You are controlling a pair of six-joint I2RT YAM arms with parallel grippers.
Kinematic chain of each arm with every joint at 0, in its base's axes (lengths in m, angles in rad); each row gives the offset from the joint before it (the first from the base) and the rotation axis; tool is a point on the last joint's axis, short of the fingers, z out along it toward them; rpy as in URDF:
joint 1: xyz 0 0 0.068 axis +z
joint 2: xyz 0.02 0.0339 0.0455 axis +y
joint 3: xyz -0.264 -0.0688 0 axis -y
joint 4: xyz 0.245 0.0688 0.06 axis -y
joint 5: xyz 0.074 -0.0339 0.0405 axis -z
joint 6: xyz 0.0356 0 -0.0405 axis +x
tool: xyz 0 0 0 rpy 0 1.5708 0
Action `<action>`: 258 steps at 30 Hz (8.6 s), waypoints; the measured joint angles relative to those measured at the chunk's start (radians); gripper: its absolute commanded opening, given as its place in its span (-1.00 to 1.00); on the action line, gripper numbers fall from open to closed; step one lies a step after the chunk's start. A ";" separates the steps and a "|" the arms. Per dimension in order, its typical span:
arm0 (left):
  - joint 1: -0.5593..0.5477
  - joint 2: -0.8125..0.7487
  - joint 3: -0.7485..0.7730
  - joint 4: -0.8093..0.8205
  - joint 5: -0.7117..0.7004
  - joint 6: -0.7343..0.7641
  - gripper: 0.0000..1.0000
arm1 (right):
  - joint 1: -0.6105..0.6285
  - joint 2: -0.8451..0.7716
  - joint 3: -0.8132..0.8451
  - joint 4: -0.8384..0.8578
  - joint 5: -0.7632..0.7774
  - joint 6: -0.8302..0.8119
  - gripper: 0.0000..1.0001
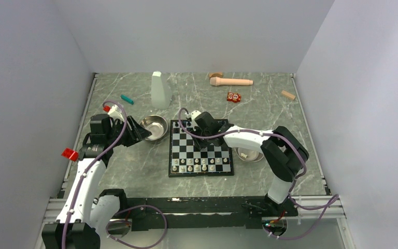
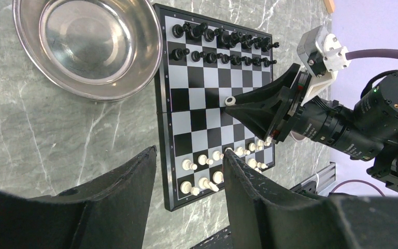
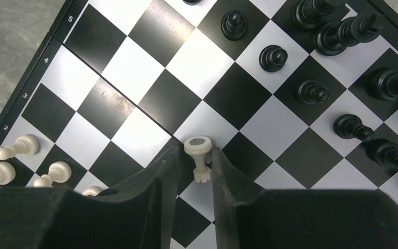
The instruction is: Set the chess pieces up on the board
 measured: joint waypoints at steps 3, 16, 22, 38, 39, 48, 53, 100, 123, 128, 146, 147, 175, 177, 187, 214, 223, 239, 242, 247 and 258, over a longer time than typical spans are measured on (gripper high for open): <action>0.000 0.003 0.000 0.000 0.000 0.000 0.10 | 0.000 -0.016 -0.026 0.023 0.000 0.008 -0.35; 0.000 0.013 -0.013 0.005 0.008 -0.001 0.10 | 0.001 -0.055 -0.077 0.040 0.015 0.026 -0.40; 0.000 0.013 -0.013 0.005 0.008 -0.001 0.10 | 0.001 -0.058 -0.082 0.048 0.022 0.029 -0.47; 0.000 0.022 -0.013 0.010 0.016 -0.001 0.08 | 0.001 -0.062 -0.089 0.055 0.020 0.040 -1.00; 0.000 0.025 -0.013 0.014 0.017 -0.002 0.08 | 0.001 -0.065 -0.090 0.054 0.020 0.043 -1.00; -0.072 0.085 0.002 0.076 0.024 -0.055 0.07 | 0.001 -0.217 -0.125 -0.026 -0.006 0.060 -1.00; -0.233 0.129 0.066 0.124 -0.007 -0.114 0.21 | 0.001 -0.369 -0.099 -0.021 -0.109 0.099 -1.00; -0.528 0.233 0.197 0.247 -0.255 -0.371 -0.03 | 0.014 -0.363 0.054 0.122 -0.310 0.346 -1.00; -0.529 0.238 0.197 0.279 -0.270 -0.408 -1.00 | 0.029 -0.353 0.053 0.153 -0.218 0.381 -0.43; -0.528 0.238 0.197 0.282 -0.246 -0.444 -1.00 | 0.042 -0.383 0.001 0.206 -0.182 0.346 -0.30; -0.438 0.147 0.118 0.536 -0.149 -0.878 -1.00 | 0.272 -0.571 -0.240 0.519 0.104 -0.014 -0.29; -0.438 0.147 0.106 0.550 -0.142 -0.897 -1.00 | 0.286 -0.571 -0.240 0.533 0.130 -0.042 -0.30; -0.438 0.141 0.074 0.661 -0.089 -1.017 -1.00 | 0.335 -0.565 -0.221 0.723 0.332 -0.334 -0.38; -0.438 0.141 0.074 0.665 -0.088 -1.017 -1.00 | 0.335 -0.557 -0.211 0.726 0.331 -0.339 -0.38; -0.442 0.142 0.074 0.681 -0.078 -1.020 -1.00 | 0.335 -0.509 -0.172 0.734 0.326 -0.349 -0.44; -0.447 0.174 0.072 0.731 -0.063 -1.041 0.14 | 0.334 -0.496 -0.171 0.750 0.357 -0.316 -1.00; -0.369 0.173 0.068 0.698 -0.042 -0.987 0.52 | 0.330 -0.589 -0.165 0.567 0.400 -0.158 -1.00; -0.163 0.105 0.321 0.087 -0.182 -0.203 0.61 | -0.101 -0.495 0.280 -0.679 0.222 0.404 -1.00; -0.163 0.065 0.327 0.027 -0.260 -0.087 0.64 | -0.113 -0.435 0.269 -0.795 0.158 0.431 -1.00; -0.163 0.030 0.306 -0.014 -0.346 0.042 0.72 | -0.122 -0.373 0.186 -0.868 0.083 0.449 -1.00; -0.162 0.032 0.197 -0.022 -0.381 0.105 0.68 | -0.129 -0.311 -0.025 -0.819 -0.018 0.456 -1.00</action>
